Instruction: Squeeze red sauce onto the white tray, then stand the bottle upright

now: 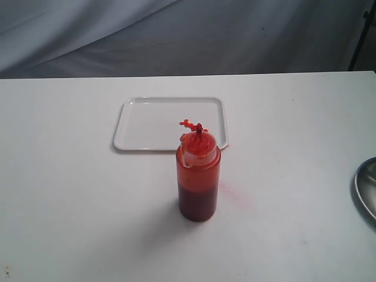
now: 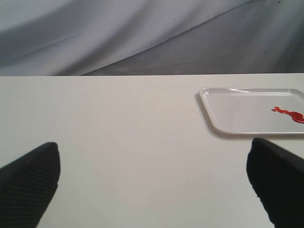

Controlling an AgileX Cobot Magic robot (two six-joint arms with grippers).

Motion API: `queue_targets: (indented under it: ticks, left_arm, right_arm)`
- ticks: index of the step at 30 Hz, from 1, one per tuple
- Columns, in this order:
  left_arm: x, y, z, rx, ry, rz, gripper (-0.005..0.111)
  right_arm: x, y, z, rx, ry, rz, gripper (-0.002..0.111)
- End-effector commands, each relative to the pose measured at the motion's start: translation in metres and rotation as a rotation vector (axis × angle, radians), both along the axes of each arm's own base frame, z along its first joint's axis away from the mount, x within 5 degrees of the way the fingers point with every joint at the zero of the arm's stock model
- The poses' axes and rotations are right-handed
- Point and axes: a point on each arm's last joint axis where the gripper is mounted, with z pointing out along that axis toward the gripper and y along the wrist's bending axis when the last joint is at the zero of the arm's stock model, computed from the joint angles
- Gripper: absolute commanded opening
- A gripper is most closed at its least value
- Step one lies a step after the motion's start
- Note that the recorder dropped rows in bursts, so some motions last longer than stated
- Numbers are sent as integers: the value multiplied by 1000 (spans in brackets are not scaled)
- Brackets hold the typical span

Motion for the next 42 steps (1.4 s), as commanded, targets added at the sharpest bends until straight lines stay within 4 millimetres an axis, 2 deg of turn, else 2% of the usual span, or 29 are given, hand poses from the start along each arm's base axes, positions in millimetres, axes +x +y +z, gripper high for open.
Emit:
queue_targets:
  ticks: [1,18,42]
  left_arm:
    - [0,0,-1,-3,-5,3,105]
    - [0,3,-1,-3,-4,51,105]
    - [0,1,-1,-3,-4,27,105]
  right_arm:
    - [0,0,-1,11,-4,-9,105]
    - [0,0,-1,11,-4,-9,105]
    - [0,0,-1,11,-4,-9,105]
